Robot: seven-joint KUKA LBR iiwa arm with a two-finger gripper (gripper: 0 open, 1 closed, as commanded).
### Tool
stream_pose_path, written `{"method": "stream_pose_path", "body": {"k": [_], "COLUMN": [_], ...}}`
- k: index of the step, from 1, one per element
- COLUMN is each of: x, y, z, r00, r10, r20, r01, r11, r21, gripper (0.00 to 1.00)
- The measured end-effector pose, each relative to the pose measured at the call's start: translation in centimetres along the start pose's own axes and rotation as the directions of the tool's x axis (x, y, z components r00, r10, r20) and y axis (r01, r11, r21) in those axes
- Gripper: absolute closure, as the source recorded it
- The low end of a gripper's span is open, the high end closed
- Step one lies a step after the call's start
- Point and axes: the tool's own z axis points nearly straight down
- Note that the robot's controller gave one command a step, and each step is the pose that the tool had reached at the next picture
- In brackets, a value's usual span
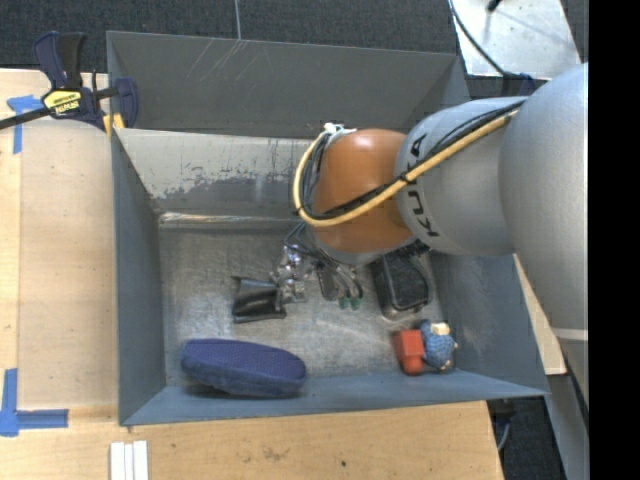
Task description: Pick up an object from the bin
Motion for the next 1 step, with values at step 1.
{"method": "stream_pose_path", "body": {"k": [1], "x": [1.11], "y": [-0.05], "z": [-23.87], "r00": [0.962], "r10": [-0.273], "r20": [-0.012], "r01": [0.273], "r11": [0.962], "r21": [0.000], "gripper": [1.00]}}
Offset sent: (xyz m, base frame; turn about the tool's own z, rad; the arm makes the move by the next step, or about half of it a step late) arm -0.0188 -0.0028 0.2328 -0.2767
